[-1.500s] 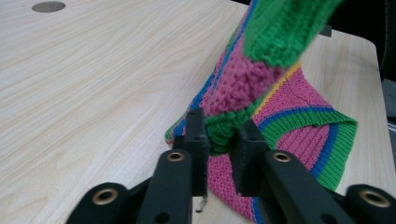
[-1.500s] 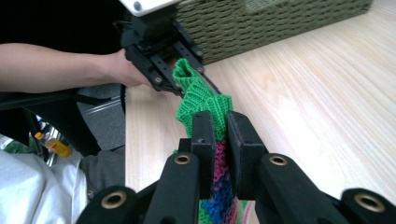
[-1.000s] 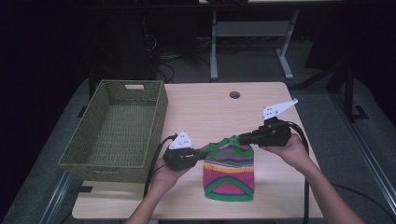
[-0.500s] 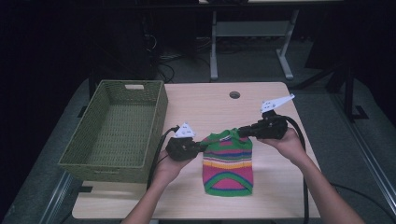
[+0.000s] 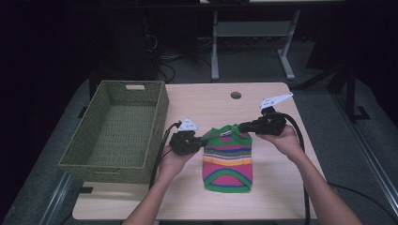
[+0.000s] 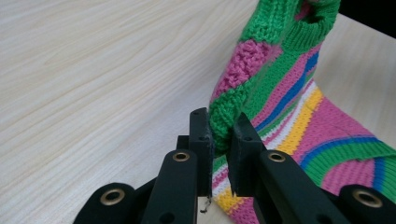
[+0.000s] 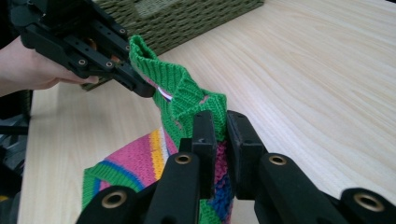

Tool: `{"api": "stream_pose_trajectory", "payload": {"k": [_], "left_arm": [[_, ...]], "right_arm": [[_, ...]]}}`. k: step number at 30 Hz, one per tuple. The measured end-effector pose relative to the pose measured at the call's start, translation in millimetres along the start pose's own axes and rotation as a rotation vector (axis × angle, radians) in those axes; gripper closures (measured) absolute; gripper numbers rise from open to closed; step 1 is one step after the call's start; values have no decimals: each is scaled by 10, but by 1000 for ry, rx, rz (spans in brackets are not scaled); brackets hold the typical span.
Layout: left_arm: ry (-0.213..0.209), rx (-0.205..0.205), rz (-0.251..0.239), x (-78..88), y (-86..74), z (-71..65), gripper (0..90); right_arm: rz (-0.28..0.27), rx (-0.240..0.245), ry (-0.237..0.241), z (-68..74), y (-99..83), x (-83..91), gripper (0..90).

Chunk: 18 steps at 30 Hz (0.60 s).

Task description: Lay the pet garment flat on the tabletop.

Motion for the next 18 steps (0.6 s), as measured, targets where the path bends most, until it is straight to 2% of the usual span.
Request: {"api": "stream_pose_trajectory", "payload": {"k": [4,7,18], "left_arm": [[13,26,9,-76,-25,38,813],[25,29,23,-127,-48,79,812],[39,66,21,-246,-61,153,806]], "right_arm": [[-5,-15,-16,-95,-24,-47,825],[5,-19,-30,-148,-58,-98,829],[6,-47,-60,-277,-113,-158,827]]}}
Point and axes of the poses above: each handheld gripper's, and its own axes: x roughly backward along the jaws, y roughly out of its top, z roughly to its left, the point moved 10 cm from there along -x, roughly forward along the jaws, and after that the axes turned 2 degrees about y, right-handed, at the moved point
